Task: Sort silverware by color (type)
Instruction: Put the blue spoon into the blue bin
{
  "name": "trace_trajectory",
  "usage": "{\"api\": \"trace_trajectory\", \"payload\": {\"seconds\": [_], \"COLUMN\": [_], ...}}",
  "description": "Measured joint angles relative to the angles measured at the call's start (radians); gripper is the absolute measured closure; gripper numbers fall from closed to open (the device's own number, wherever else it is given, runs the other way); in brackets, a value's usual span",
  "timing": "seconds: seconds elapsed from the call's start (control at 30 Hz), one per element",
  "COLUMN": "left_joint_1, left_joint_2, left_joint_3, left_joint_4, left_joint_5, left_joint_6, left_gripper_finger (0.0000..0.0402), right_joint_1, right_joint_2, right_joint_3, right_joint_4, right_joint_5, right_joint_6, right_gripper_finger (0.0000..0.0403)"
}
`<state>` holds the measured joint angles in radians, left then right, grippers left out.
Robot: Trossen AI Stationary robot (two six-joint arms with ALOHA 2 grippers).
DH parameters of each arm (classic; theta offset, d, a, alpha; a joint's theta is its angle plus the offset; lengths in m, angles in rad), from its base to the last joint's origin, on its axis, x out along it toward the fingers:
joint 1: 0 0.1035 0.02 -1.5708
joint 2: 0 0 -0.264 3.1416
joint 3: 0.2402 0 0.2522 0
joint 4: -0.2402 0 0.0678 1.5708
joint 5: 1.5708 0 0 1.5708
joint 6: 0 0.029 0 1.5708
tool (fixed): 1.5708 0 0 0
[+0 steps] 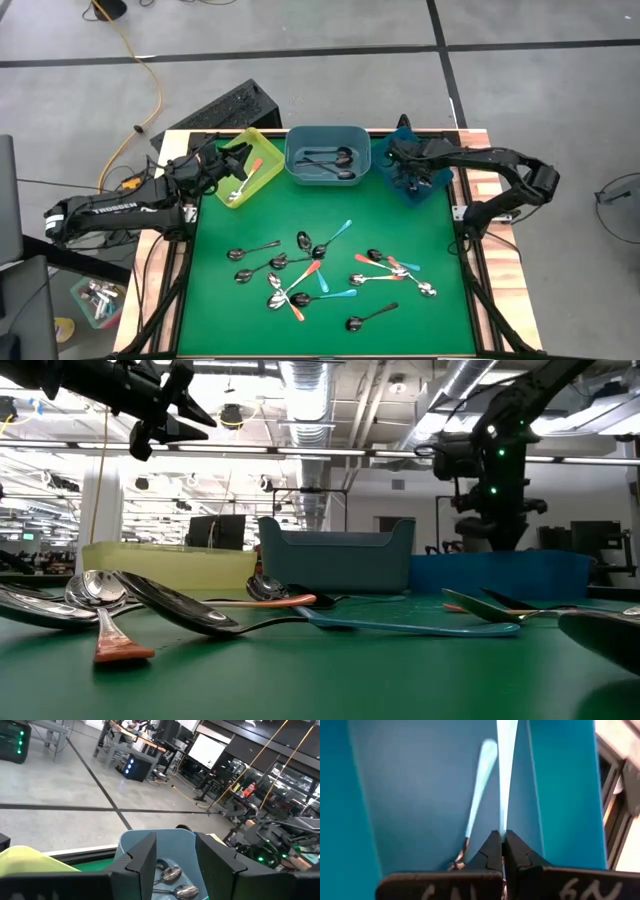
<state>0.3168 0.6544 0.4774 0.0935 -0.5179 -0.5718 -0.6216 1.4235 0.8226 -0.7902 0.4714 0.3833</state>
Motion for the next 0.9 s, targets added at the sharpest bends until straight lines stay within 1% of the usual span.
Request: {"api": "trace_trajectory", "payload": {"seconds": [0.13, 0.23, 0.3, 0.53, 0.67, 0.8, 0.87, 0.9], "left_joint_1": [0.000, 0.000, 0.000, 0.000, 0.000, 0.000, 0.000, 0.000], "left_joint_2": [0.000, 0.000, 0.000, 0.000, 0.000, 0.000, 0.000, 0.000], "left_joint_3": [0.000, 0.000, 0.000, 0.000, 0.000, 0.000, 0.000, 0.000], "left_joint_4": [0.000, 0.001, 0.001, 0.001, 0.002, 0.002, 0.002, 0.002], "left_joint_5": [0.000, -0.010, -0.014, -0.044, -0.046, -0.046, -0.046, -0.047], "left_joint_6": [-0.001, -0.002, -0.003, -0.004, -0.005, -0.013, -0.015, -0.015], "left_gripper_finger": [0.0281, 0.0281, 0.0281, 0.0281, 0.0281, 0.0281, 0.0281, 0.0281], "right_joint_1": [-0.045, -0.065, -0.069, -0.079, -0.083, -0.083, -0.082, -0.083], "right_joint_2": [0.000, 0.000, 0.000, 0.021, 0.066, 0.085, 0.085, 0.086], "right_joint_3": [-0.025, -0.049, -0.063, -0.066, -0.064, -0.062, -0.068, -0.069], "right_joint_4": [0.034, 0.069, 0.095, 0.113, 0.118, 0.127, 0.132, 0.121], "right_joint_5": [-0.002, -0.048, -0.067, -0.074, -0.120, -0.124, -0.095, -0.097], "right_joint_6": [-0.006, -0.034, -0.041, -0.055, -0.051, -0.050, -0.055, -0.055], "right_gripper_finger": [0.0396, 0.0396, 0.0396, 0.0396, 0.0396, 0.0393, 0.0387, 0.0382]}}
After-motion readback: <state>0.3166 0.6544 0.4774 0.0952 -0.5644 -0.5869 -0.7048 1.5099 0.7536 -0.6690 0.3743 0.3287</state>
